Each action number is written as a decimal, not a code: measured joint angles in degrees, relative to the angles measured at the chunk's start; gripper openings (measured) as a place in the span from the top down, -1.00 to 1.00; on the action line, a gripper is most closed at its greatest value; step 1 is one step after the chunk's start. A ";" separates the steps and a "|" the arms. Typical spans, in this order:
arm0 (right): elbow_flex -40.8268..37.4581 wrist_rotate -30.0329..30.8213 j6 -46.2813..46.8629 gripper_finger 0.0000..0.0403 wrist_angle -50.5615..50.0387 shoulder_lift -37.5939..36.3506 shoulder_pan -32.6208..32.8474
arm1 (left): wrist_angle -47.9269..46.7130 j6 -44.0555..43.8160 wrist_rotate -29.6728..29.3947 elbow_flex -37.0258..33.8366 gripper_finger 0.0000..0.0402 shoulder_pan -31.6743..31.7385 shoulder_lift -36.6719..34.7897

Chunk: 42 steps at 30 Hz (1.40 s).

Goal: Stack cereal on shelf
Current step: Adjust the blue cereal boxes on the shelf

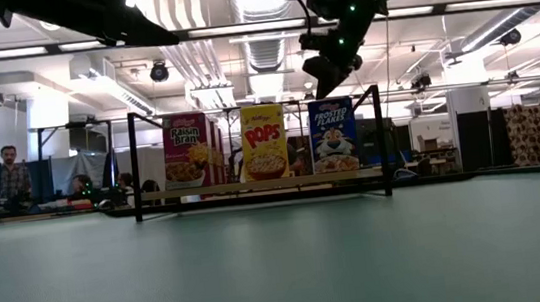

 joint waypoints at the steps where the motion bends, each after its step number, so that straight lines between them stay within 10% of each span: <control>1: 0.12 0.00 0.36 0.96 0.01 0.01 0.00 | 0.00 0.00 0.00 0.00 -0.14 0.02 0.00; 42: -1.62 -10.55 3.93 0.96 -4.11 -4.57 2.05 | -0.02 -0.20 0.02 0.00 -0.14 0.00 -0.01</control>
